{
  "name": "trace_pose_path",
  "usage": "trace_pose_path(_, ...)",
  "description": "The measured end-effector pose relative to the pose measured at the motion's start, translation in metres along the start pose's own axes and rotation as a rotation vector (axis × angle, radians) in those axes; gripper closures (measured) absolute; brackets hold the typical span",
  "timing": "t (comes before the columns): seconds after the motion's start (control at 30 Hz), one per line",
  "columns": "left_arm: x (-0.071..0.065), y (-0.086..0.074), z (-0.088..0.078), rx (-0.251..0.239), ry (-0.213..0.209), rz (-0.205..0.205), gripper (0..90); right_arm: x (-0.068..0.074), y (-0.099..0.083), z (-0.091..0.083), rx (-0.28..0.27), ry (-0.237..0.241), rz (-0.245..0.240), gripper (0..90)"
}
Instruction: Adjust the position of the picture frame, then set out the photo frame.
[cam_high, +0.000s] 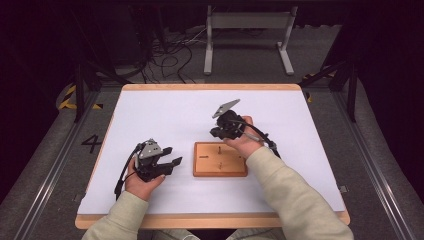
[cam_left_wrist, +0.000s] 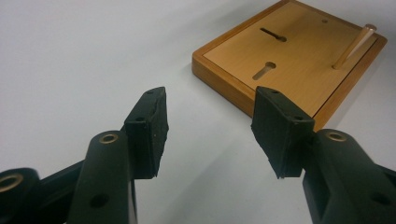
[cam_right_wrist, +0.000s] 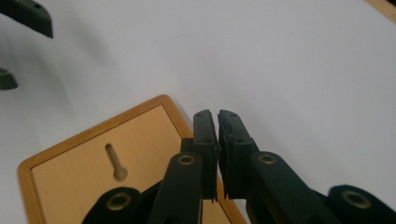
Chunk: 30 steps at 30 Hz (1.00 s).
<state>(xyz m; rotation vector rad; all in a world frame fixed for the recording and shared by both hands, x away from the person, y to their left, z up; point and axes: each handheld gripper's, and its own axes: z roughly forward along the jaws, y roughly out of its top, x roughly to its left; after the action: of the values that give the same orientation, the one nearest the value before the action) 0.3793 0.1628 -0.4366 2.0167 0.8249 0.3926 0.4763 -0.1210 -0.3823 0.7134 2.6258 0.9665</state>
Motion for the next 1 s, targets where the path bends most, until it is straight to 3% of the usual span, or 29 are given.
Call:
trace_pose_path(0.03, 0.000, 0.000, 0.000, 0.000, 0.000, 0.000, 45.3, 0.000, 0.000, 0.000, 0.000, 0.000, 0.000, 85.6)
trace_pose_path(0.07, -0.001, 0.001, -0.001, -0.001, 0.003, 0.003, 45.0, 0.001, -0.009, -0.018, -0.036, -0.008, 0.008, 83.9)
trace_pose_path(0.23, -0.004, 0.003, 0.000, 0.007, 0.002, 0.023, 45.0, 0.006, -0.029, -0.050, -0.087, -0.048, -0.020, 80.0)
trace_pose_path(0.3, -0.005, 0.003, 0.000, 0.008, 0.001, 0.024, 45.0, 0.007, -0.033, -0.055, -0.101, -0.048, -0.018, 79.2)
trace_pose_path(0.33, -0.006, 0.004, 0.000, 0.009, -0.002, 0.030, 45.3, 0.009, -0.043, -0.066, -0.127, -0.046, -0.004, 77.7)
trace_pose_path(0.57, -0.010, 0.006, -0.001, 0.016, -0.009, 0.037, 45.1, 0.014, -0.066, -0.085, -0.196, -0.054, 0.017, 72.8)
trace_pose_path(0.67, -0.012, 0.010, -0.003, 0.011, -0.001, 0.053, 43.1, 0.023, -0.080, -0.096, -0.251, -0.054, 0.005, 70.5)
trace_pose_path(0.73, -0.013, 0.013, -0.003, 0.004, -0.013, 0.054, 43.5, 0.025, -0.092, -0.102, -0.282, -0.063, 0.028, 70.6)
trace_pose_path(0.9, -0.013, 0.019, 0.001, -0.010, -0.080, 0.053, 46.0, 0.019, -0.107, -0.110, -0.263, -0.062, 0.084, 68.2)
trace_pose_path(1.0, -0.017, 0.026, 0.003, -0.012, -0.095, 0.070, 46.4, 0.014, -0.114, -0.112, -0.253, -0.074, 0.113, 68.0)
